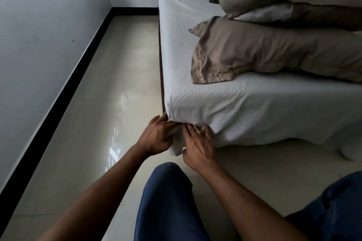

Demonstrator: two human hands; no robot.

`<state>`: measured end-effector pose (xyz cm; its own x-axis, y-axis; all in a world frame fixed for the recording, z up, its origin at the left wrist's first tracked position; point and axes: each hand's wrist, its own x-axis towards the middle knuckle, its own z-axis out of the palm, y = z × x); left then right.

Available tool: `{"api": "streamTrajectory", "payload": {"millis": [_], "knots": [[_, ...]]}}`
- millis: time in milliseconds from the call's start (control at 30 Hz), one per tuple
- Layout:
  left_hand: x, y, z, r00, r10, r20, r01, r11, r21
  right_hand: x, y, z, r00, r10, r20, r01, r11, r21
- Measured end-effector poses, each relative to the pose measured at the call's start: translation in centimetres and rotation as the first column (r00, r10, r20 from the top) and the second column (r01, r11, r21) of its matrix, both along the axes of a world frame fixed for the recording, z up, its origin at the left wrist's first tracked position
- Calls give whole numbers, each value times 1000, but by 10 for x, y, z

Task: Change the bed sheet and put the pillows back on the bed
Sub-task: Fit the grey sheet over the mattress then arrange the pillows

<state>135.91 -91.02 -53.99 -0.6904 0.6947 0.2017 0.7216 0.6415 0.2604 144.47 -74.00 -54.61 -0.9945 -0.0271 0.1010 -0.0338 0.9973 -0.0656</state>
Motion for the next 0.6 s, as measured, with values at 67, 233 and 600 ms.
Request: {"api": "streamTrajectory", "payload": {"millis": [67,233,600], "knots": [[21,-19,-9,999,20,-50,-10,978,208,-4,-1,7,998,-31,46,33,999,-40],[43,-9,-23,997,-39,72,37,999,26,-12,-16,16,988,-73,137,81,995,-56],[15,49,-17,996,85,-21,-87,990,-111,11,21,-1,994,-67,-84,60,995,-79]]}}
